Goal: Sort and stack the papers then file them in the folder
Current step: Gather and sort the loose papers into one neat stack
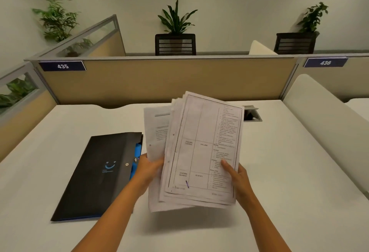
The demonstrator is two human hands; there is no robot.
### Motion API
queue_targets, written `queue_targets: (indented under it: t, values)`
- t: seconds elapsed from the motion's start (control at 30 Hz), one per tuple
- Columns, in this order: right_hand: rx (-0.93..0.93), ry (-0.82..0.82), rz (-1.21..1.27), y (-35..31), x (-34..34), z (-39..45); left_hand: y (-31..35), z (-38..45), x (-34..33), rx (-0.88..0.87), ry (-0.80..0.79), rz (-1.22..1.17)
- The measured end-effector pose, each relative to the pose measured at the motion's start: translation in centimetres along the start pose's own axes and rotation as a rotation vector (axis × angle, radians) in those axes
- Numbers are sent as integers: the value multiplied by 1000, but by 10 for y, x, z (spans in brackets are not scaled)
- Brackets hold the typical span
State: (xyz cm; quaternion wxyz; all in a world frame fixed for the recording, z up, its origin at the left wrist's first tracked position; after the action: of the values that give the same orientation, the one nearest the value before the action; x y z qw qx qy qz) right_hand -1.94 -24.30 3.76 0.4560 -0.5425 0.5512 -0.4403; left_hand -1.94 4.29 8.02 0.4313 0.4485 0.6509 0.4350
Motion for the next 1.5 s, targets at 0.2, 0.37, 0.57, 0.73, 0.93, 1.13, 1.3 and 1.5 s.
queue_targets:
  t: [0.2, 0.37, 0.57, 0.73, 0.93, 1.13, 1.3, 1.5]
  values:
    - [52, -72, -46, -9, -14, -4, -3, -2, -7, 73, -55, -55]
    - [159, -51, -256, -18, -23, -6, -3, -5, -15, 51, -82, -170]
    - [225, 12, -245, -27, -34, -7, -10, -5, -19, -1, 65, -97]
    - [244, 17, -224, -37, -40, -2, -3, -3, -29, -126, 73, -83]
    - [327, 71, -229, -67, -37, 3, 27, -11, -39, -363, -61, -64]
    - [359, 68, -241, -73, -25, 2, 47, -14, -35, -451, -160, -67]
    - [334, 31, -262, -66, -35, -2, 34, -15, -42, -420, -101, -60]
    - [345, 102, -277, -81, -41, 1, 40, -11, -43, -460, -1, -75]
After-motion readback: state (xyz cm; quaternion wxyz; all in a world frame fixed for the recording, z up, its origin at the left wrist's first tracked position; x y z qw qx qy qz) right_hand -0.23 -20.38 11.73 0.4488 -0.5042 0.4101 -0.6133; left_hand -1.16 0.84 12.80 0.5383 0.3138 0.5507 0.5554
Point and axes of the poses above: each hand's wrist, its own z-axis towards the middle knuckle, its own x-axis out of the back of the hand, y = z × x, the point moved 1 cm from there along z, towards the middle knuckle, and after that the axes turned 13 degrees about -z, right-handed, at the moved point
